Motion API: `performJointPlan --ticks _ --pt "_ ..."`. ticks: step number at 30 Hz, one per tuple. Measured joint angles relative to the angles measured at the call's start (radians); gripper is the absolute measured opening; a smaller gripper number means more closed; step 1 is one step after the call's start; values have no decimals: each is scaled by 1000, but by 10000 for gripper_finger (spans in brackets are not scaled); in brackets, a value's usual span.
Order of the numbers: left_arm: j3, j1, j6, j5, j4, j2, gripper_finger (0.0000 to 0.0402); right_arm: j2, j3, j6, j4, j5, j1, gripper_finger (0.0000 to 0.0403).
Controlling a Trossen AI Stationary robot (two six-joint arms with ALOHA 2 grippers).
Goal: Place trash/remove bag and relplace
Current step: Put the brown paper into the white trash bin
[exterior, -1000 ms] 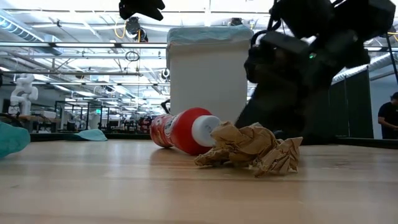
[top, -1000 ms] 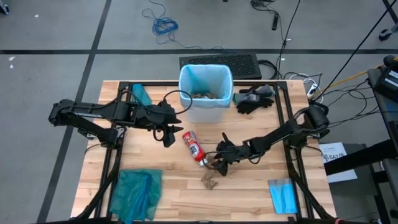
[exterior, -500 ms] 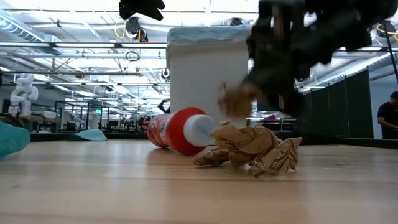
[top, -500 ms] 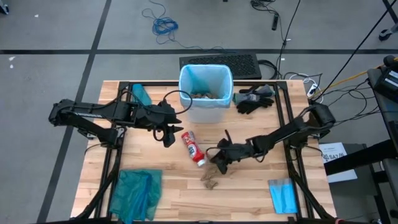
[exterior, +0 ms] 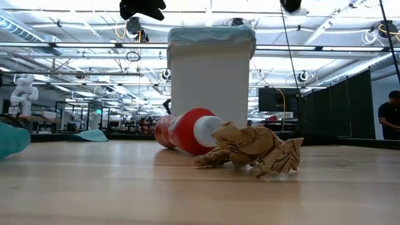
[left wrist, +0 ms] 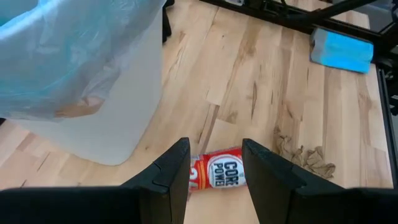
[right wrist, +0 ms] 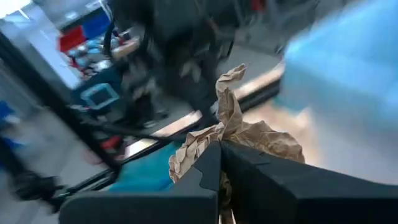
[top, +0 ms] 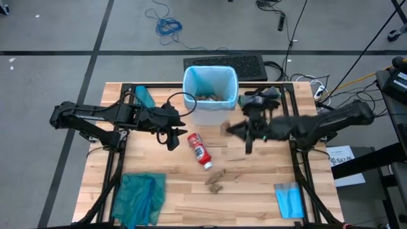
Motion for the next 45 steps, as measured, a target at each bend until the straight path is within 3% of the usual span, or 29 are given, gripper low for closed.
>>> performJointPlan --ticks 6,11,20,23,27,31,34,41,45 --pt "0 0 2 -12 48 0 141 71 364 -287 -297 5 -171 0" --pt "0 0 6 -17 87 0 141 193 556 -404 -430 -95 -336 0" --pt "0 0 1 -18 90 0 141 414 588 -434 -470 -262 -517 8" --pt "0 0 0 -19 90 0 141 449 588 -458 -455 -360 -547 41" --pt "0 0 -1 -19 87 0 141 449 588 -438 -450 -387 -563 107" --pt "0 0 0 -19 85 0 141 401 588 -434 -453 -437 -563 174" --pt "0 0 0 -19 81 0 141 337 589 -426 -481 -506 -528 201" --pt "0 0 8 -19 78 0 141 298 589 -450 -773 -400 -248 196" --pt "0 0 9 -19 79 0 141 348 564 -408 -811 -294 -96 188"
